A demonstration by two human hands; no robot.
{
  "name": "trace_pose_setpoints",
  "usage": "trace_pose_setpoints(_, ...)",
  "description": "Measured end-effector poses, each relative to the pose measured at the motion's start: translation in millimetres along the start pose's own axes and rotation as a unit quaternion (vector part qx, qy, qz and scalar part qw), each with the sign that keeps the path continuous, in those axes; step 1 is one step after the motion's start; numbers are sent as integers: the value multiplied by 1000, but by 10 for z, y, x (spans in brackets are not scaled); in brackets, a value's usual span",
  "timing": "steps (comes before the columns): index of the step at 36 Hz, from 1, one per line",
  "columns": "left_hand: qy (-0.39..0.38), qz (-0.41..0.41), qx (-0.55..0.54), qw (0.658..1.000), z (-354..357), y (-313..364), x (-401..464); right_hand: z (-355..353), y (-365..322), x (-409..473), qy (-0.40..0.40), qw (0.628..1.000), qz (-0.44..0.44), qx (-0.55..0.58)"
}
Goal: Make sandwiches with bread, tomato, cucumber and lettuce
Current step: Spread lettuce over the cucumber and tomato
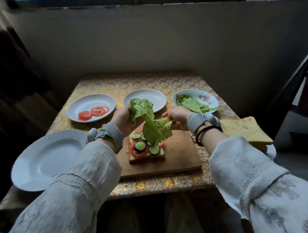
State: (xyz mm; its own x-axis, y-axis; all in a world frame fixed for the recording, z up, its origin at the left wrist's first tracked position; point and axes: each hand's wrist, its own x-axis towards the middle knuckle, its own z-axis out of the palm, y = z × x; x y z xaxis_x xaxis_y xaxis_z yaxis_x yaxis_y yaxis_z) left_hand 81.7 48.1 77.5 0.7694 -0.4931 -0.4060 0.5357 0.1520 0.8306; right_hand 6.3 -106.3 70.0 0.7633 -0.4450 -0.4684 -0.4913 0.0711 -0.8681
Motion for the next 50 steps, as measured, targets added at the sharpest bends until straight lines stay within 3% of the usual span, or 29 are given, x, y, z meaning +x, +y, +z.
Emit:
trace_pose_setpoints(7, 5, -41, 88, 995, -79, -174, -38, 101, 91, -22, -40, 998, -10, -55)
trace_pose_setpoints(15, 2, -2, 103, 995, -81, -198, -41, 106, 227, -9, -35, 984, -31, -170)
trace_pose_setpoints(21, 35, 23, 134, 990, -103, -197, 4, 95, 277, -14, -129, 981, 18, -142)
trace_pose_setpoints(27, 62, 30, 160, 985, -125, -277, 8, 82, 308, -97, -172, 966, -21, -193)
trace_pose_setpoints(33, 35, 24, 197, 980, -207, -279, 1, 88, 273, -71, -141, 965, -34, -217)
trace_pose_setpoints(36, 56, 37, 276, 959, -262, -293, 20, 118, 285, -60, -128, 964, -33, -230)
trace_pose_setpoints(41, 102, 92, 434, 890, -339, -346, 66, 165, 297, -39, -92, 941, -52, -321)
trace_pose_setpoints(46, 116, 107, 474, 866, -380, -382, 78, 124, 306, -58, -79, 926, -52, -367)
trace_pose_setpoints(50, 139, 107, 509, 843, -402, -396, 55, 101, 315, -65, -46, 938, -59, -337)
